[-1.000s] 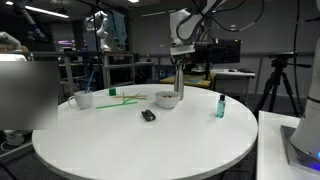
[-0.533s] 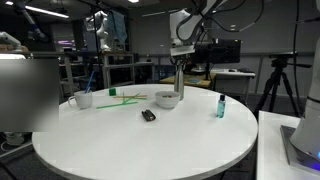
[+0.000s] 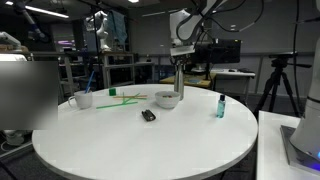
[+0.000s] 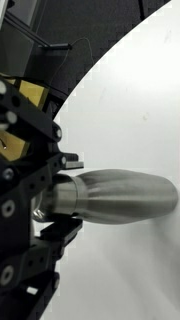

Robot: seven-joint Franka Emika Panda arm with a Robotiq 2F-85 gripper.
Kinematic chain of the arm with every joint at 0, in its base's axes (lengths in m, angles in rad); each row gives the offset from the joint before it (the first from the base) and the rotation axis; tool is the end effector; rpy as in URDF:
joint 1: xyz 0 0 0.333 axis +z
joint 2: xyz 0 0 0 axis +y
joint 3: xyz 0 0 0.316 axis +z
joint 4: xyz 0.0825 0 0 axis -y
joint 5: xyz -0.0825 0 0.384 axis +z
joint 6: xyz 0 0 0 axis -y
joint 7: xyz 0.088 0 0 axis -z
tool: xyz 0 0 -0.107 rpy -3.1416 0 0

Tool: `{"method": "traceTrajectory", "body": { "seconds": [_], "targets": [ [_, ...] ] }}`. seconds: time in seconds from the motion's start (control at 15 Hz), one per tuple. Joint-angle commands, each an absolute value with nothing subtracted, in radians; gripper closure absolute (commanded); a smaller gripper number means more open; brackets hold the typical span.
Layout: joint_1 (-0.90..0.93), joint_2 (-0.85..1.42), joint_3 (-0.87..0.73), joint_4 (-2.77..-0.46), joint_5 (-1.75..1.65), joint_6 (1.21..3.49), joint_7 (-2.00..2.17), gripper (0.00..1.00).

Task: Move the silver flask from the left to the right

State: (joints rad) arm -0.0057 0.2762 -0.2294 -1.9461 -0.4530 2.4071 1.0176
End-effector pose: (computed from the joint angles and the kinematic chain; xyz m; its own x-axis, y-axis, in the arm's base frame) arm 0.6110 -0.1419 0.3632 0.5694 -0.7168 0.4025 -0.8089 -0.5758 0.1189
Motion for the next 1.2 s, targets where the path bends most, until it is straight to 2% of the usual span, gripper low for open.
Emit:
{"method": "traceTrajectory", "body": {
  "seconds": [0.0,0.07,0.2,0.67,1.13],
  "targets": [
    [-0.005,0.272,-0.228,-1.944,-0.456,2.397,1.02,0.11],
    [-0.002,0.267,-0.227,-1.946,-0.458,2.396,1.02,0.04],
    [0.004,0.258,-0.225,-1.947,-0.459,2.391,1.022,0.0],
    [0.037,0.203,-0.22,-1.898,-0.5,2.305,1.047,0.0],
    [0.035,0.083,-0.144,-1.791,-0.477,2.086,1.013,0.0]
  ]
}}
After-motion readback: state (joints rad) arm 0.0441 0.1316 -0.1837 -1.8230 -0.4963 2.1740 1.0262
